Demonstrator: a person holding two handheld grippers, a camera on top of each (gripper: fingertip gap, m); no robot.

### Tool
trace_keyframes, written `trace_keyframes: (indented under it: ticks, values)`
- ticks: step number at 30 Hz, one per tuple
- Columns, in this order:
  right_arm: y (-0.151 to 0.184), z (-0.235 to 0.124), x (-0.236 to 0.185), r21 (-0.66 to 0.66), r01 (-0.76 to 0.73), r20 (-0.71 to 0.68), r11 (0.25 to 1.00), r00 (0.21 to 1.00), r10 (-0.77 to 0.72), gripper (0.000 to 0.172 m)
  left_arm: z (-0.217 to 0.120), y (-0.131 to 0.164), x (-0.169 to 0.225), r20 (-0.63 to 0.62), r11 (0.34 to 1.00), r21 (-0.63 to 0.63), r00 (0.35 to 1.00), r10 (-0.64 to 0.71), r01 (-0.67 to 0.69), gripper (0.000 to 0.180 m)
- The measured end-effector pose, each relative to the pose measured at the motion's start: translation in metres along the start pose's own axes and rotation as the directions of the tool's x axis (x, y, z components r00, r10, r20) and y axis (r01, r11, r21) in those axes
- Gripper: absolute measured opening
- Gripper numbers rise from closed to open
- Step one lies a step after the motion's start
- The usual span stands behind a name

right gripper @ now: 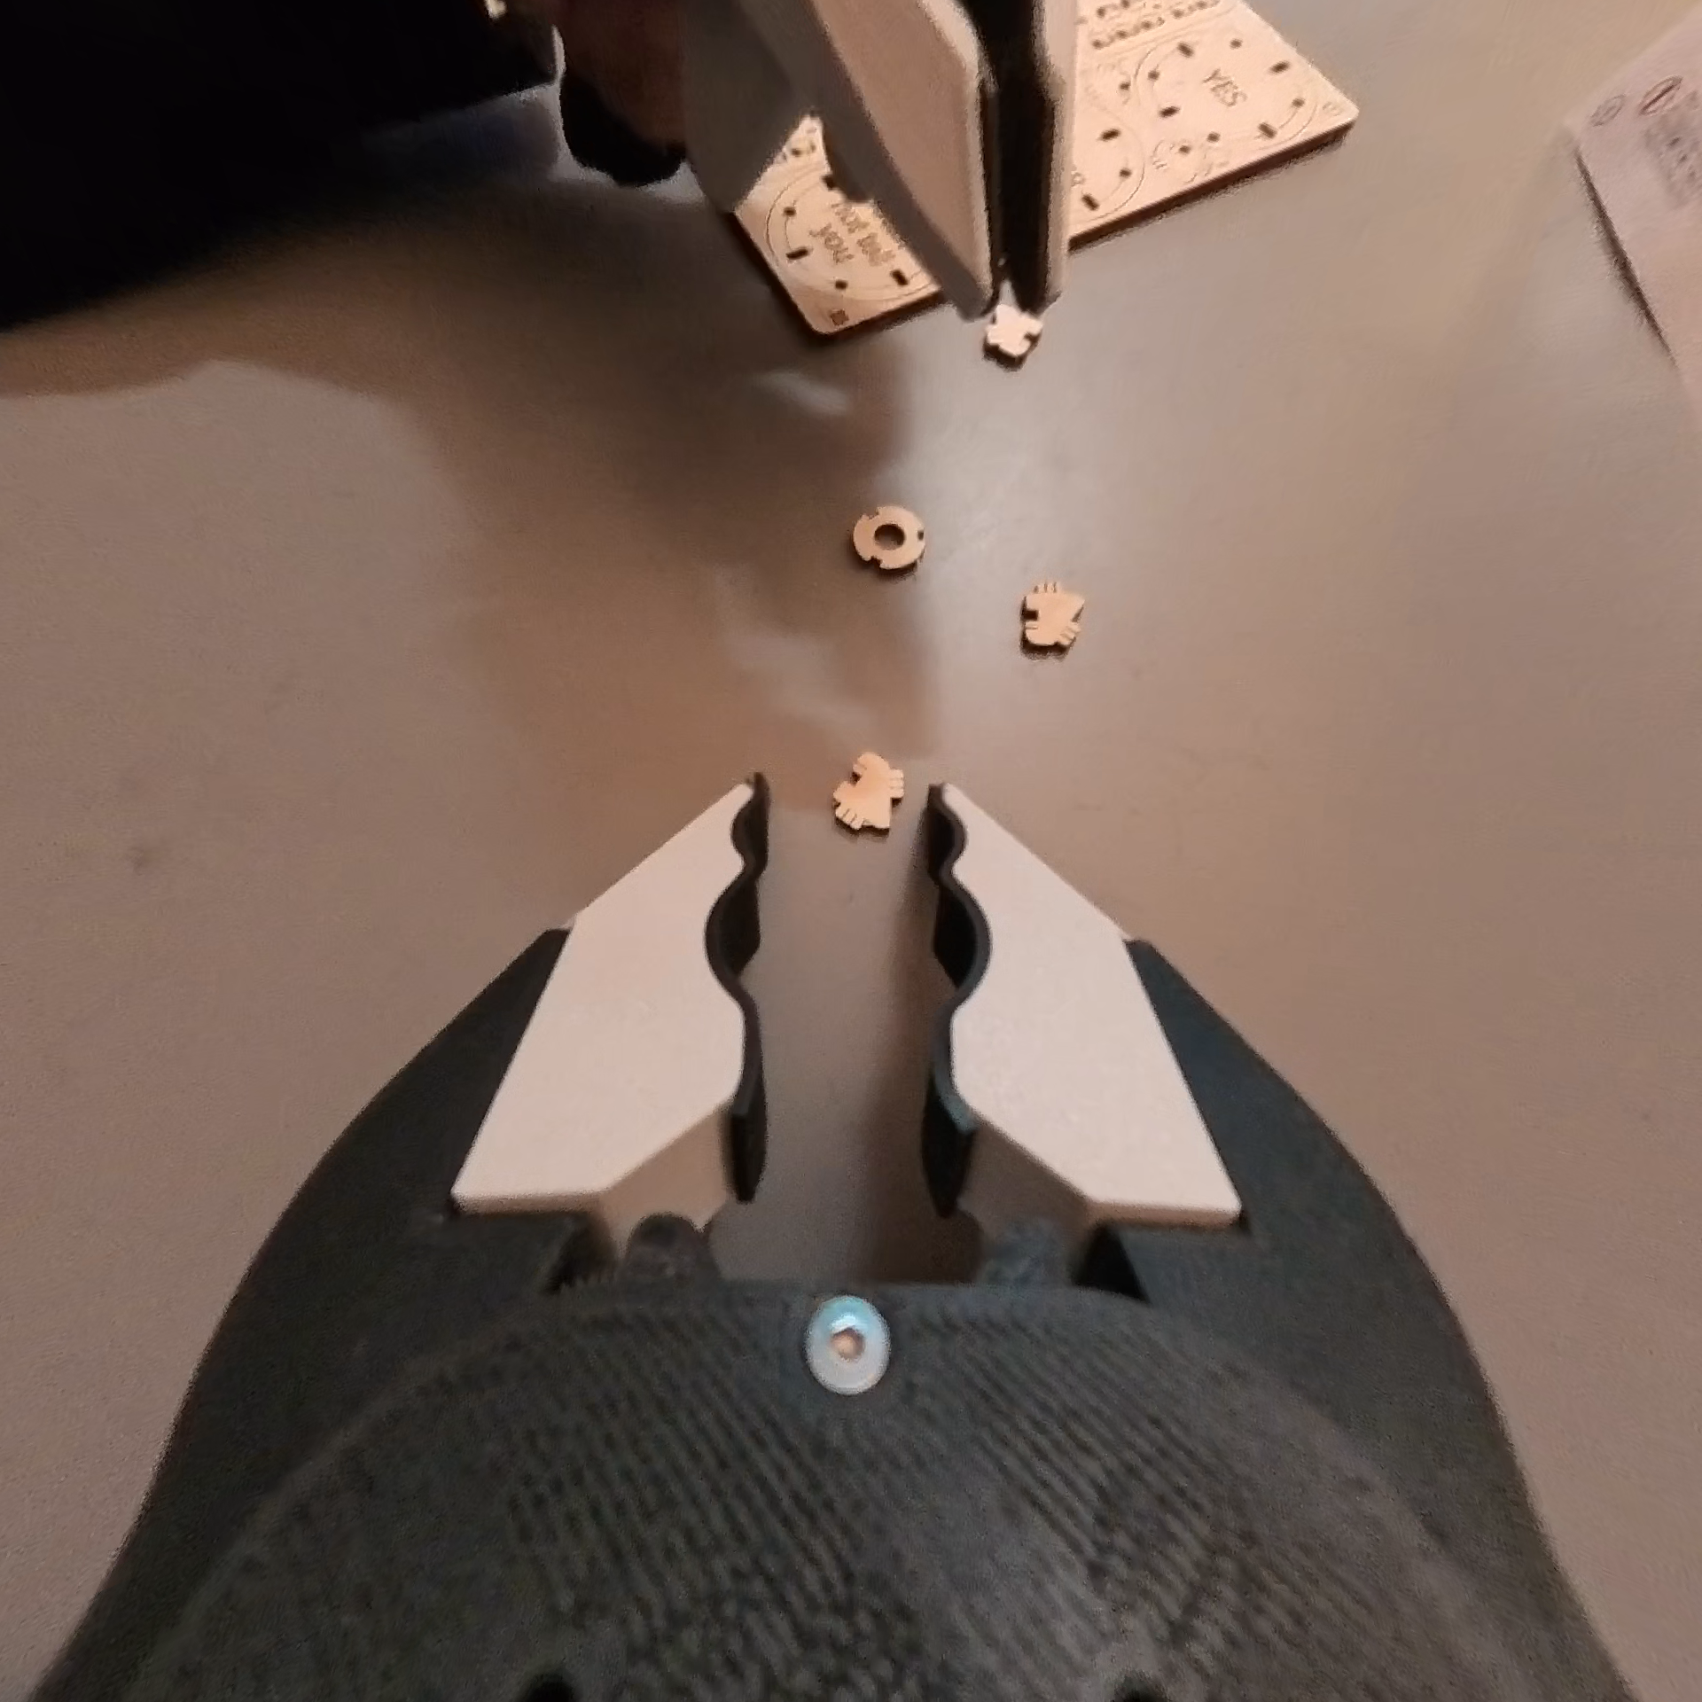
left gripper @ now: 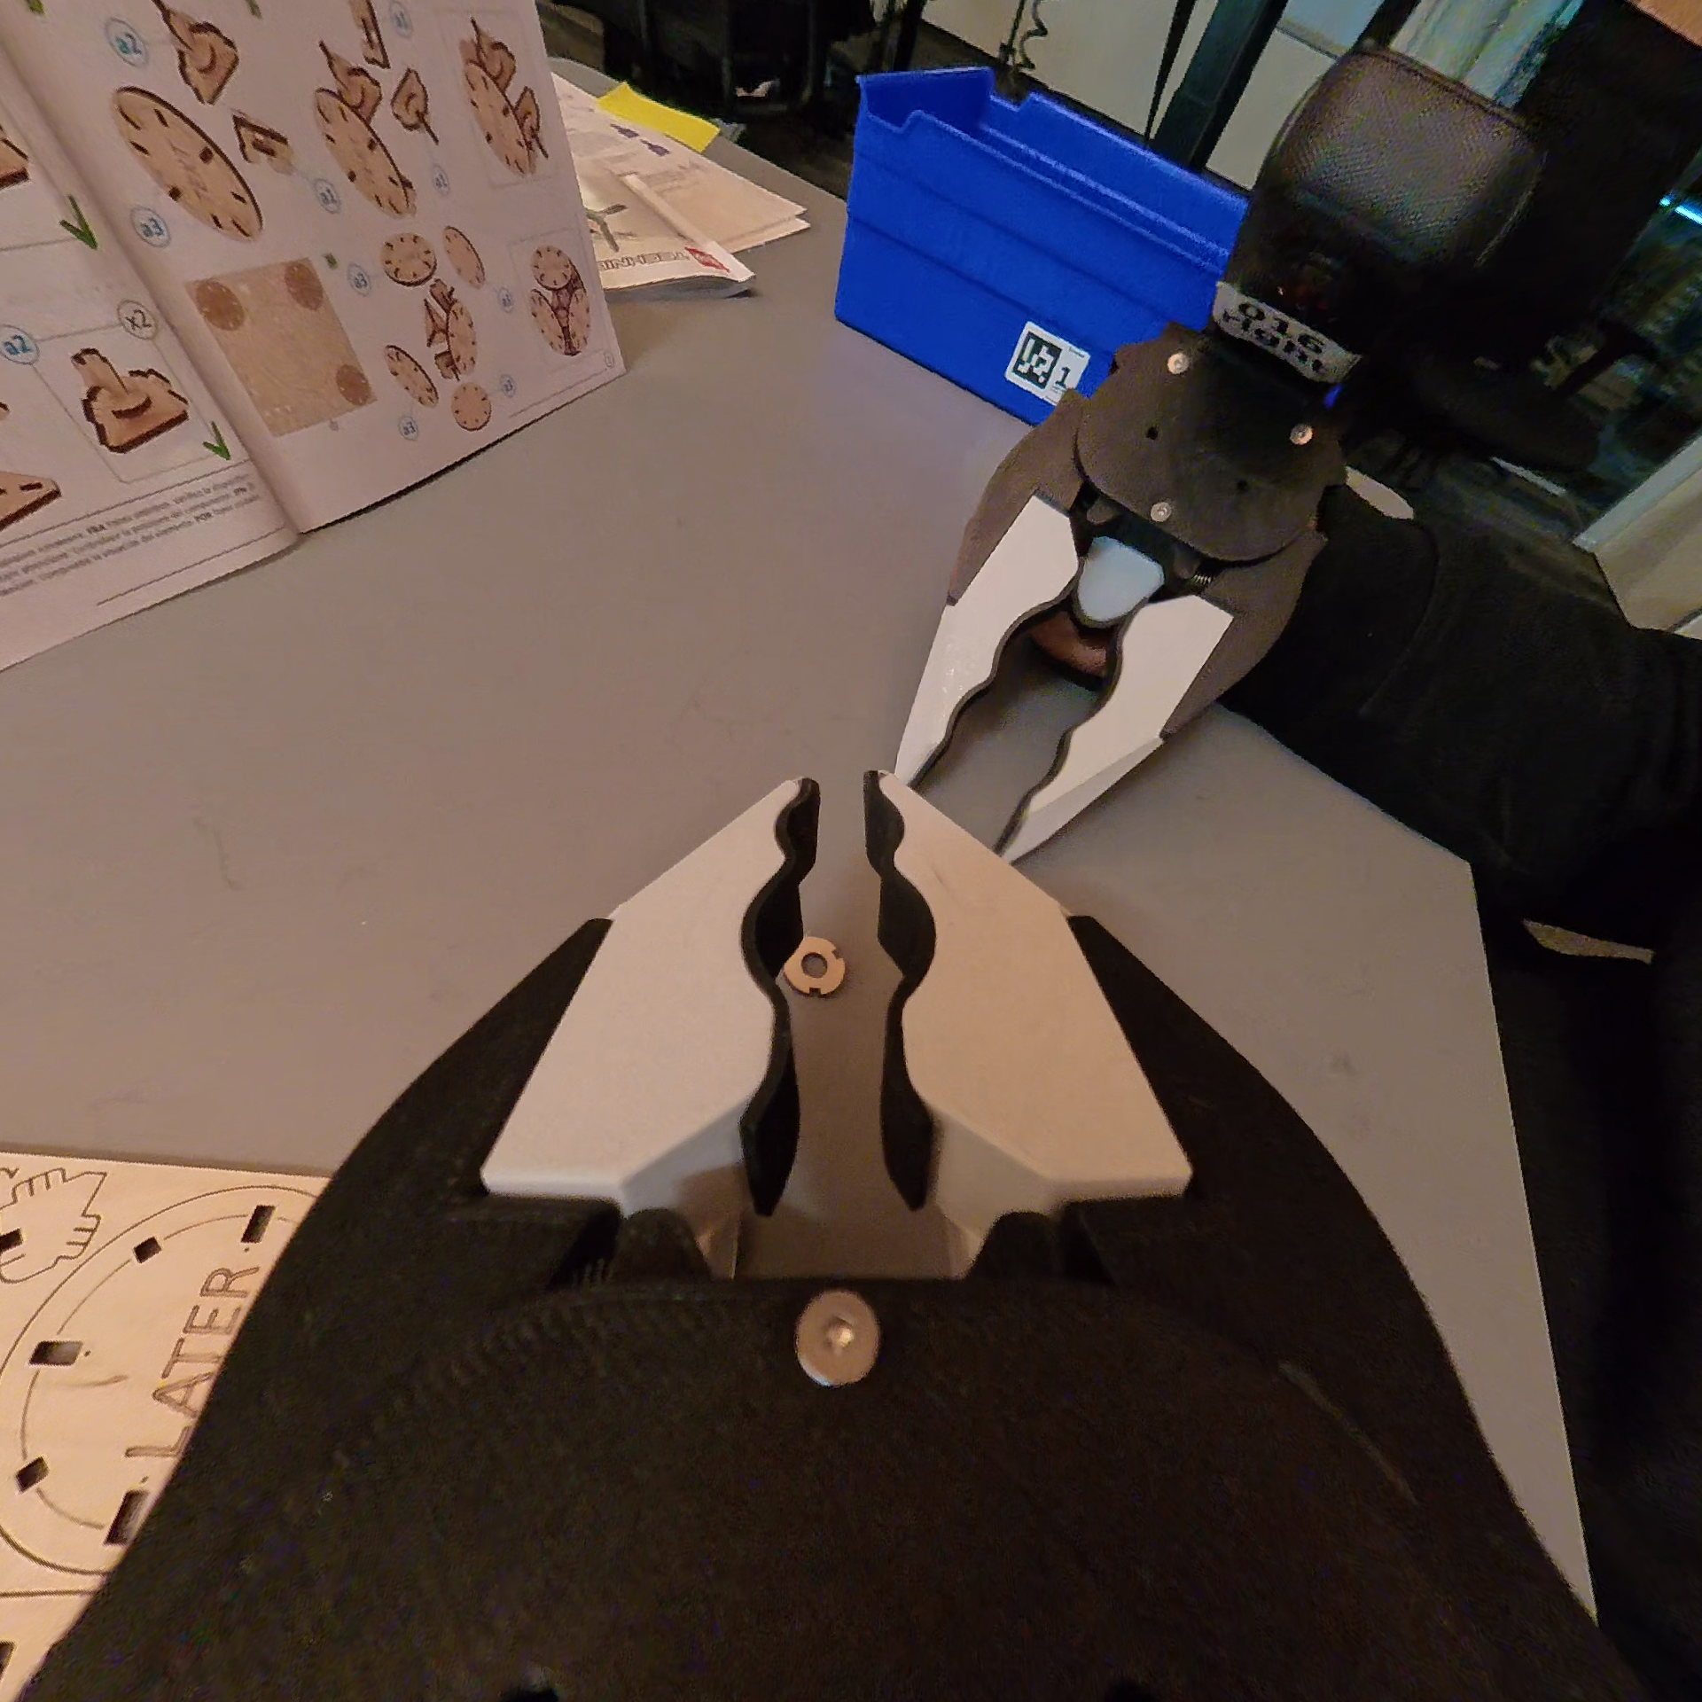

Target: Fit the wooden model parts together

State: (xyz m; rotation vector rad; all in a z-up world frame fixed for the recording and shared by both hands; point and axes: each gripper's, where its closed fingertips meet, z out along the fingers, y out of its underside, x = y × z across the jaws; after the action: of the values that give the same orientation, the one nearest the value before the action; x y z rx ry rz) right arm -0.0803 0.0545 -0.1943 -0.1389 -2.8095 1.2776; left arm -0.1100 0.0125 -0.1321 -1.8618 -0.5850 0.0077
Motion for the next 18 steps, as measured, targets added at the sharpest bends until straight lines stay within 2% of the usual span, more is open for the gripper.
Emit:
trace_keyframes:
  ticks: [1, 3, 7, 10, 12, 14, 18]
  values:
    - [0.001, 0.000, 0.001, -0.006, -0.006, -0.001, 1.000, 1.000, 0.006, 0.029, 0.001, 0.001, 0.001, -0.006, 1.000, -0.003, 1.000, -0.001, 0.001, 0.008]
    - [0.000, 0.000, 0.002, -0.008, -0.011, -0.003, 1.000, 1.000, 0.011, 0.010, 0.002, 0.001, 0.003, -0.016, 1.000, -0.008, 1.000, -0.002, 0.002, 0.008]
    - [-0.011, -0.002, 0.010, 0.028, 0.046, -0.065, 0.999, 0.997, -0.044, 0.010, 0.007, 0.001, 0.009, -0.042, 0.999, -0.011, 0.999, -0.031, 0.030, 0.012]
    - [-0.051, -0.021, 0.018, 0.209, 0.207, -0.248, 0.956, 0.956, -0.153, 0.010, 0.011, -0.004, 0.015, -0.091, 0.993, 0.013, 0.989, -0.113, 0.115, 0.021]
    - [-0.069, -0.038, 0.019, 0.273, 0.317, -0.370, 0.908, 0.906, -0.205, 0.010, 0.013, -0.012, 0.020, -0.136, 0.983, 0.042, 0.976, -0.172, 0.179, 0.030]
    - [-0.078, -0.048, 0.019, 0.276, 0.381, -0.444, 0.883, 0.865, -0.234, 0.010, 0.012, -0.022, 0.028, -0.199, 0.970, 0.089, 0.958, -0.207, 0.227, 0.029]
    - [-0.084, -0.052, 0.016, 0.284, 0.421, -0.476, 0.861, 0.842, -0.255, 0.010, 0.007, -0.038, 0.041, -0.309, 0.946, 0.151, 0.923, -0.231, 0.287, 0.012]
